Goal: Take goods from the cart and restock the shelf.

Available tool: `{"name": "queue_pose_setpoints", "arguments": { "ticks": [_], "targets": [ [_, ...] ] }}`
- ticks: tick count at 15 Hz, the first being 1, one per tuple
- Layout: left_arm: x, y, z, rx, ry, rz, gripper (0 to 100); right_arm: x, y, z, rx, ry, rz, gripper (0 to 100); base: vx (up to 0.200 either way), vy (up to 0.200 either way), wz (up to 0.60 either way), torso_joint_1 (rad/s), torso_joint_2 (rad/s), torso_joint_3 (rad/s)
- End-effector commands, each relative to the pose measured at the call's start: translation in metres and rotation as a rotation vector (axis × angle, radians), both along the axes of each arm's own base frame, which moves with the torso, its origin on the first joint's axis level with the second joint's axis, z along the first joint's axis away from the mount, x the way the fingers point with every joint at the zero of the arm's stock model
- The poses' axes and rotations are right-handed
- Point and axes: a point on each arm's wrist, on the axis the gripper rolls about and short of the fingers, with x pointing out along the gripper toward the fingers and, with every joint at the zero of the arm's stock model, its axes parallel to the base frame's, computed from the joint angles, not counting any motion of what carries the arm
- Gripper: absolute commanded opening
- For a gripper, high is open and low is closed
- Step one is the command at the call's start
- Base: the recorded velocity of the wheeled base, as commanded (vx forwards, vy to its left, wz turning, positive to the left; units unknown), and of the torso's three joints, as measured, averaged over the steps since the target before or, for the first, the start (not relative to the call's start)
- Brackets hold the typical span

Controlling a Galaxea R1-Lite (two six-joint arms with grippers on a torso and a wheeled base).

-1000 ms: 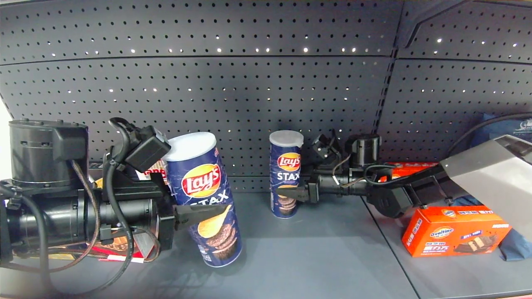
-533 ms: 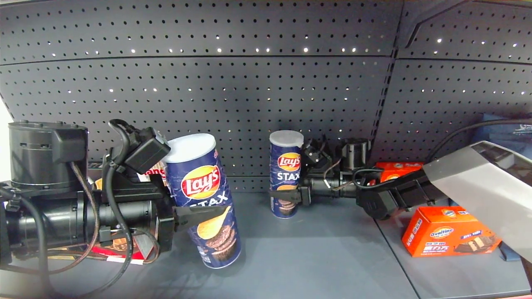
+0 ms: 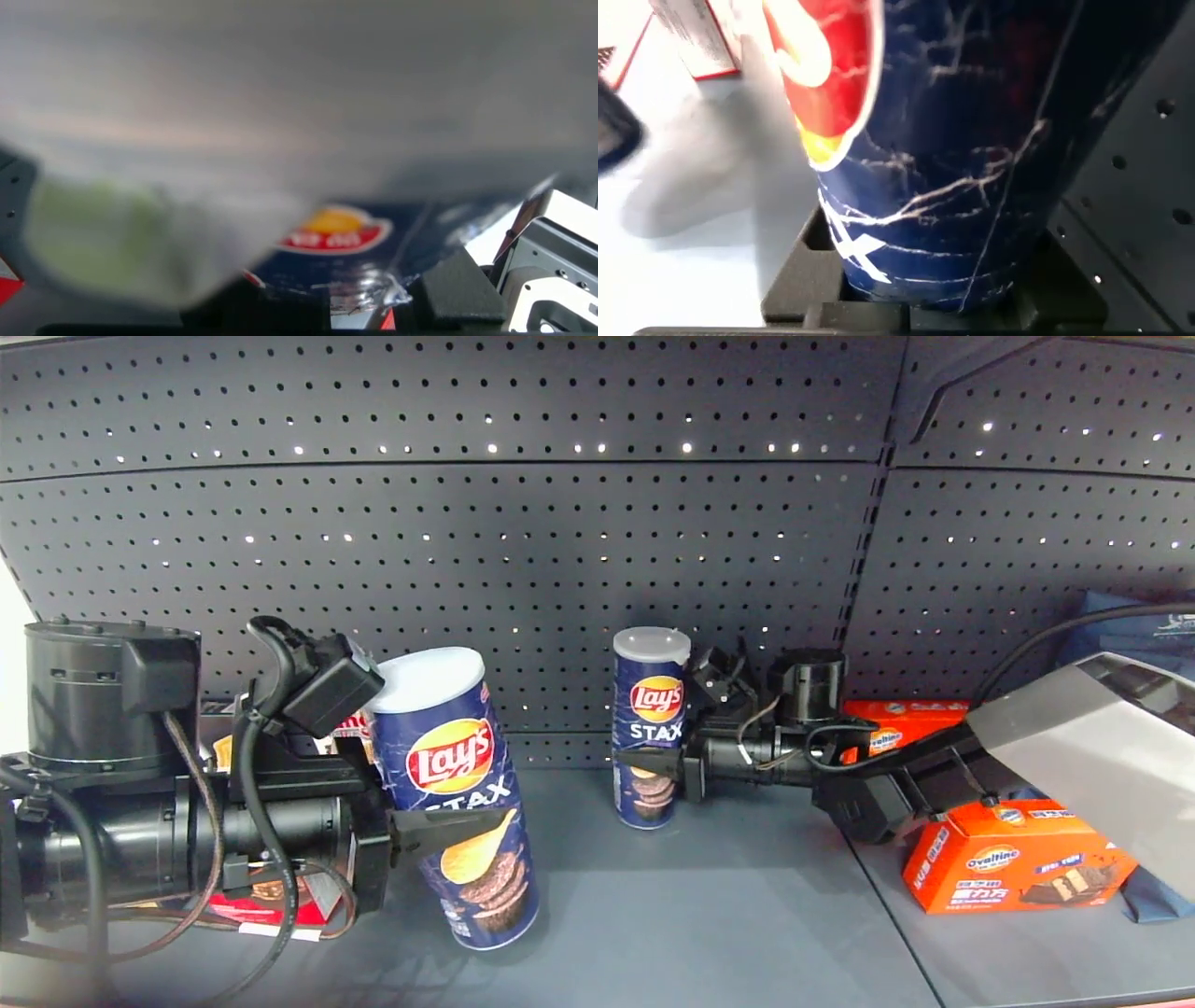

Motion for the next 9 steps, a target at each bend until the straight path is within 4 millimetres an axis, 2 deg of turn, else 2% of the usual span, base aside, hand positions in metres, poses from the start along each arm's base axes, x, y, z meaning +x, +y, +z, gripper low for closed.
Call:
{"name": "queue_pose_setpoints", "arguments": {
  "ticks": [1, 4, 5, 9],
  "targets": [
    [-0.002, 0.001, -0.004, 0.004, 0.012, 0.000, 0, -0.016, -0.004, 0.021, 0.018, -0.026, 0.005, 0, 0.000, 0.000, 0.00, 0.000, 0.00, 0.000],
    [-0.005, 0.002, -0.003, 0.003, 0.008, 0.000, 0, -0.038, -0.002, 0.033, 0.014, -0.030, -0.005, 0, 0.000, 0.000, 0.00, 0.000, 0.00, 0.000],
    [-0.006, 0.002, -0.002, 0.001, 0.005, -0.003, 0, -0.052, 0.000, 0.038, 0.014, -0.031, 0.002, 0, 0.000, 0.000, 0.00, 0.000, 0.00, 0.000],
    [-0.006, 0.001, -0.001, 0.000, -0.001, -0.006, 0, -0.091, 0.000, 0.042, -0.003, 0.000, 0.009, 0, 0.000, 0.000, 0.00, 0.000, 0.00, 0.000]
  ]
}}
